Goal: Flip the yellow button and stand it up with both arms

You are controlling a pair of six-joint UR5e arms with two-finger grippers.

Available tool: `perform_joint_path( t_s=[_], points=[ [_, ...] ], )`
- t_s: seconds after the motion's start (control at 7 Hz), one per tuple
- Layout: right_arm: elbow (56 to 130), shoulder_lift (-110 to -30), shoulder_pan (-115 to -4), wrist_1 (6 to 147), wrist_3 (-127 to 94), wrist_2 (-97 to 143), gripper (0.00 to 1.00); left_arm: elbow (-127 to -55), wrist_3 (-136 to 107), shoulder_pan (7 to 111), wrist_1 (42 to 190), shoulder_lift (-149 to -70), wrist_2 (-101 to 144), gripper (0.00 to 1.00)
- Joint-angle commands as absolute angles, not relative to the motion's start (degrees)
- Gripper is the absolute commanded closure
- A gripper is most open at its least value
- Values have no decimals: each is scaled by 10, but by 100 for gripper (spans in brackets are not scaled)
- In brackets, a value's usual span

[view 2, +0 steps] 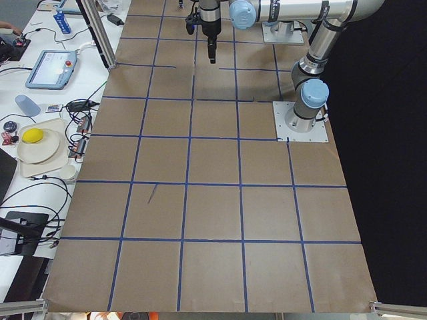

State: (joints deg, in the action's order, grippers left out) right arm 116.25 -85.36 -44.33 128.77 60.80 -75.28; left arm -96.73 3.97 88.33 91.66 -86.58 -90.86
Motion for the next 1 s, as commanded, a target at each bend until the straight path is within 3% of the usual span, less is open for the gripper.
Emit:
perform_joint_path(
  t_s=[0.0, 0.43, 0.86],
  points=[
    [1034, -862, -494, 1109, 604, -779, 0, -967, 40, 883, 918, -866, -910, 0],
    [864, -867, -596, 874, 462, -858, 0, -966, 42, 883, 918, -862, -914, 0],
    [831, -877, -804, 865, 219, -925, 0, -967, 44, 883, 918, -862, -914, 0]
  ],
)
